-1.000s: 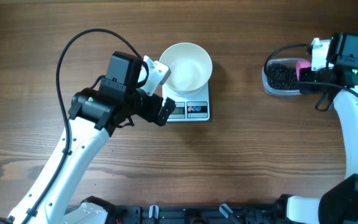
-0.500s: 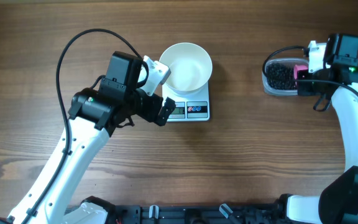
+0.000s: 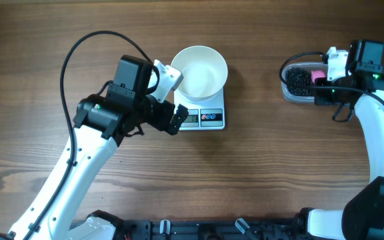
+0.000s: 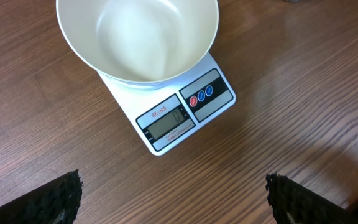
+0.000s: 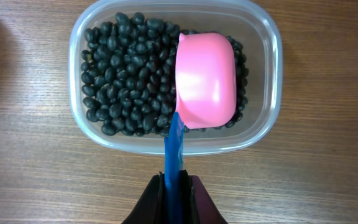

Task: Scoop item into bowl and weigh 150g on scale
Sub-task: 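Lower the pink scoop with the right gripper into the black beans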

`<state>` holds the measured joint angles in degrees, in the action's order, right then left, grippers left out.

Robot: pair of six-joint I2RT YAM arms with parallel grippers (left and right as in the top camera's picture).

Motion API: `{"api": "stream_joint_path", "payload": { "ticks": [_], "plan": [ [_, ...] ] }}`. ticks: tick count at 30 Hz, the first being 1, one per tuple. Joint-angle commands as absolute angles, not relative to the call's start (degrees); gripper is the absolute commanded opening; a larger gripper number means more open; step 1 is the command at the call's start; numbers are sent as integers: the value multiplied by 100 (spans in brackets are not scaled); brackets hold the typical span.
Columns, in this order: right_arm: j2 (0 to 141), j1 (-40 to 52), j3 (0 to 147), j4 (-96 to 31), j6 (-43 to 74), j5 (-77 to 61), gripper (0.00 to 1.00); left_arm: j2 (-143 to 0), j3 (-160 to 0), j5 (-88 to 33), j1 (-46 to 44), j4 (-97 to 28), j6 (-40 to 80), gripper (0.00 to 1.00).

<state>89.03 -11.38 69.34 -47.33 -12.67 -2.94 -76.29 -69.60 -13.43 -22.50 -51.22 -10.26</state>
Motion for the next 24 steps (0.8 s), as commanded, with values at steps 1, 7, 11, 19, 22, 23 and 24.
{"api": "stream_joint_path", "payload": {
  "ticks": [1,7,11,19,22,23,24],
  "plan": [
    [8980,-1153,6812,-4873,-1135,-744,4,-7607,-7052,-1435,-2276,-5109,-1118,100],
    [8980,-1590,6812,-4753,-1048,-1363,4,-7607,-7052,-1435,-2276,-5109,-1118,100],
    [8980,-1925,6812,-4762,-1057,-1776,4,-7607,-7052,-1435,-2276,-5109,-1118,100],
    [8980,-1984,6812,-5063,-1295,-2062,4,-7607,-7052,-1435,-2276,-5109,-1118,100],
    [8980,-1984,6812,-5078,-1286,-2112,4,-7607,-7052,-1435,-2276,-5109,-1118,100],
    [8980,-1984,6812,-5092,-1284,-2115,4,-7607,-7052,-1433,-2276,-5109,-1118,100],
    [8980,-1984,6812,-5103,-1243,-2115,4,-7609,-7052,-1435,-2276,-5109,-1118,100]
  ]
}}
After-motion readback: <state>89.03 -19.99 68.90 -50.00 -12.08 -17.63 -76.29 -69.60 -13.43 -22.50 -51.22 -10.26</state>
